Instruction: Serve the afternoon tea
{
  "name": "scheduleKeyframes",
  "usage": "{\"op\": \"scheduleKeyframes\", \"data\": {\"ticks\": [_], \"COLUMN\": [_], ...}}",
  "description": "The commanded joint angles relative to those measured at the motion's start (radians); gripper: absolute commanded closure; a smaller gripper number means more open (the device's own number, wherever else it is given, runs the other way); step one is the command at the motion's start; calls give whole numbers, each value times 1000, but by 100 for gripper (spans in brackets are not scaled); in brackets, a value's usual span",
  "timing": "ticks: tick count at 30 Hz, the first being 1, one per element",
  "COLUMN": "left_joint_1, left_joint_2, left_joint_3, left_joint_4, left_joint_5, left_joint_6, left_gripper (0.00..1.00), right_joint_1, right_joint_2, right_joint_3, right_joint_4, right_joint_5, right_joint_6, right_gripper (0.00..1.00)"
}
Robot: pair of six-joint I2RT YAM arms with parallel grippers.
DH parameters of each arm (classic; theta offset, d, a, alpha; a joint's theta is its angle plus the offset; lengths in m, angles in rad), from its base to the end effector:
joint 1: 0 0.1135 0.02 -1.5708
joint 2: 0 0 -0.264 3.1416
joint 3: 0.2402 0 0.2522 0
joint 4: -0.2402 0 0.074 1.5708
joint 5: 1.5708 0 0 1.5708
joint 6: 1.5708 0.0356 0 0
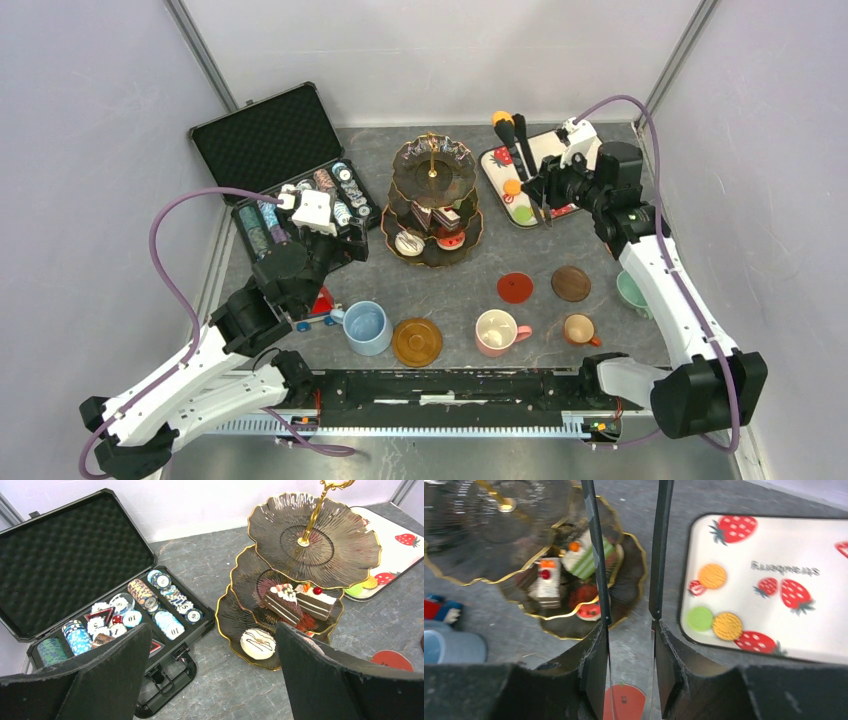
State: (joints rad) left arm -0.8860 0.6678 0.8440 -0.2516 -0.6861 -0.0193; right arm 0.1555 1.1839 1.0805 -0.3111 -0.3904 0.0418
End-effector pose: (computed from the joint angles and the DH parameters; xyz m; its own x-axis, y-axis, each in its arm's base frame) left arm 0.1089 -0.0977 0.3713 -0.0515 0.0395 -0.9979 0.1988 0.9796 0.0285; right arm 0.2628 0.0549 0.3493 -0.4179 -0.0264 -0.9081 -0.4703 0.8615 0.1914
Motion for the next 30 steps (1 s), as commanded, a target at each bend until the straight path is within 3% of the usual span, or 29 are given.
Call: {"op": "scheduleKeyframes", "data": {"ticks": [1, 10, 30], "left_joint_1": [7, 9, 12], "left_joint_2": [-3, 5, 8], "left_joint_3": [12, 12, 14], "left_joint_4": [28, 25, 25], "left_joint_5": [-25, -32, -22], "left_joint_6": [-10, -7, -8], "left_gripper": [1, 1, 1], "right_joint_1": [45, 206, 271], "right_joint_2": [-19, 92, 181], "right_joint_3": [62, 200, 260], "right_joint_4": [50, -30, -90], "right_joint_5": [-160, -93, -13], "right_joint_6": [21, 16, -3], "right_gripper": [77, 76, 58]}}
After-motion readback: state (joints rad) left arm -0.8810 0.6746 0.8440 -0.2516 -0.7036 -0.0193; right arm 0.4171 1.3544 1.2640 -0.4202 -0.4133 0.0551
